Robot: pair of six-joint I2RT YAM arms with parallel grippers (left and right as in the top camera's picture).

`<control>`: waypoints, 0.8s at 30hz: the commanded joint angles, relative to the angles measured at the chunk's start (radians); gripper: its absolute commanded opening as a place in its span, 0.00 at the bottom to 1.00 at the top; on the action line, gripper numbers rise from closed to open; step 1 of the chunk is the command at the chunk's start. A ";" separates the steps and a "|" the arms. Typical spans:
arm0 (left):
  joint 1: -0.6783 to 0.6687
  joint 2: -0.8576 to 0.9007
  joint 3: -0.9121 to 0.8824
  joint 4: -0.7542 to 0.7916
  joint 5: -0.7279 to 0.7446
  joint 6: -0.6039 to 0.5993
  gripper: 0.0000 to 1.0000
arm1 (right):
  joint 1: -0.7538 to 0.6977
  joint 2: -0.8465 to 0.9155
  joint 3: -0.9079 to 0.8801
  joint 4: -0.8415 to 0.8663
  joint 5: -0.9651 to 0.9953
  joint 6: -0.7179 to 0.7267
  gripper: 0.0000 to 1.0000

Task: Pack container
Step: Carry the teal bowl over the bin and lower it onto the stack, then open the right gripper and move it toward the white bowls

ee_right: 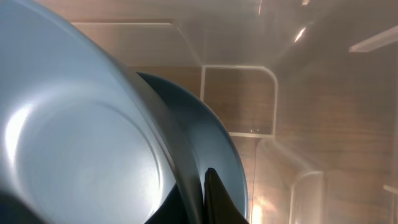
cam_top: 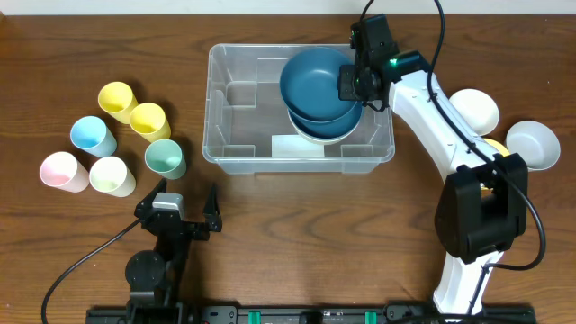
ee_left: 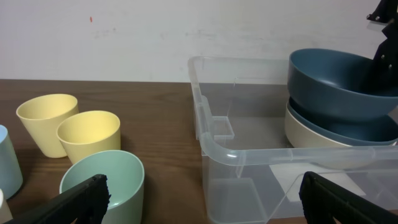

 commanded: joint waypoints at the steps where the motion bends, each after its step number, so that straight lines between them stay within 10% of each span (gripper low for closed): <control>1: 0.004 -0.006 -0.018 -0.033 0.014 0.017 0.98 | 0.001 0.003 0.001 -0.017 0.006 -0.011 0.04; 13: 0.004 -0.006 -0.018 -0.033 0.014 0.017 0.98 | 0.001 0.003 0.001 -0.077 0.006 -0.011 0.05; 19: 0.004 -0.006 -0.018 -0.033 0.014 0.017 0.98 | 0.001 0.003 0.001 -0.076 0.011 -0.012 0.49; 24: 0.004 -0.006 -0.018 -0.033 0.014 0.017 0.98 | 0.001 0.003 0.001 -0.065 0.014 -0.016 0.53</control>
